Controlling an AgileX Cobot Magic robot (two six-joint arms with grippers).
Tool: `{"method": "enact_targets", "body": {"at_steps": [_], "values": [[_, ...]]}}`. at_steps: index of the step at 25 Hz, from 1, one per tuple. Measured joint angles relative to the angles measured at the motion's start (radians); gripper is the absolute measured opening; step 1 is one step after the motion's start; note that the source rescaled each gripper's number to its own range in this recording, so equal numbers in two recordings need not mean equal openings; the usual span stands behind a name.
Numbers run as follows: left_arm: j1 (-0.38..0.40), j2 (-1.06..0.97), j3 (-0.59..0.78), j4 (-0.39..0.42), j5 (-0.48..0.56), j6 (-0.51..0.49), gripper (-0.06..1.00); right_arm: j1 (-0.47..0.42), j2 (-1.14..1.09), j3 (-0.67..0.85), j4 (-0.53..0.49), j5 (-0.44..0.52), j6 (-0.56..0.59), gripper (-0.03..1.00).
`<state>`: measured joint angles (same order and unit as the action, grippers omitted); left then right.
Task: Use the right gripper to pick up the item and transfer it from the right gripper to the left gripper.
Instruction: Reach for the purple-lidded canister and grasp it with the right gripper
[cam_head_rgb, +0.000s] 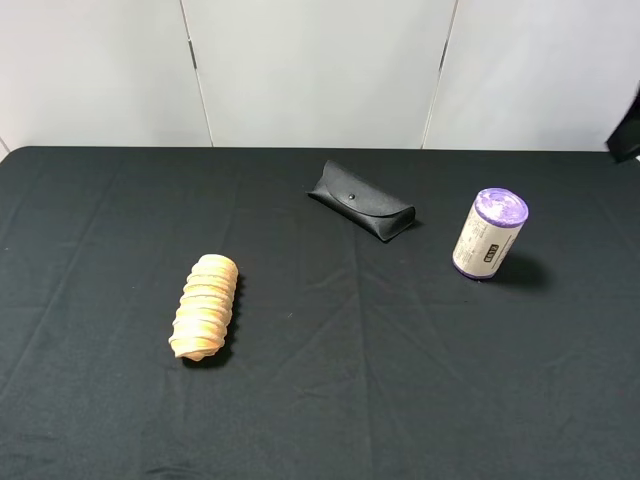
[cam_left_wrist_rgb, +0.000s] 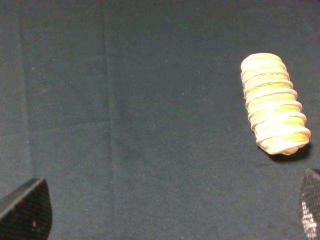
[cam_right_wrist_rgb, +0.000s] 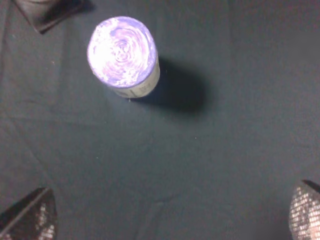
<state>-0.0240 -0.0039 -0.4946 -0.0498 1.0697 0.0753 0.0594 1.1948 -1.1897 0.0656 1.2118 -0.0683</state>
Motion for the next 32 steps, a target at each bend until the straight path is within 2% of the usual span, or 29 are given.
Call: {"method": "enact_targets", "body": {"at_steps": [8,16,27,32], "values": [[0.0,0.0,0.0,0.0,0.0,0.0,0.97,0.003,0.141,-0.009,0.058,0.001,-0.001,1.0],[0.0,0.0,0.0,0.0,0.0,0.0,0.97,0.108,0.263,-0.01,0.015,-0.012,-0.001,1.0],[0.0,0.0,0.0,0.0,0.001,0.0,0.97,0.119,0.39,-0.015,0.068,-0.147,-0.001,1.0],[0.0,0.0,0.0,0.0,0.001,0.0,0.97,0.119,0.449,-0.058,0.073,-0.164,-0.015,1.0]]}}
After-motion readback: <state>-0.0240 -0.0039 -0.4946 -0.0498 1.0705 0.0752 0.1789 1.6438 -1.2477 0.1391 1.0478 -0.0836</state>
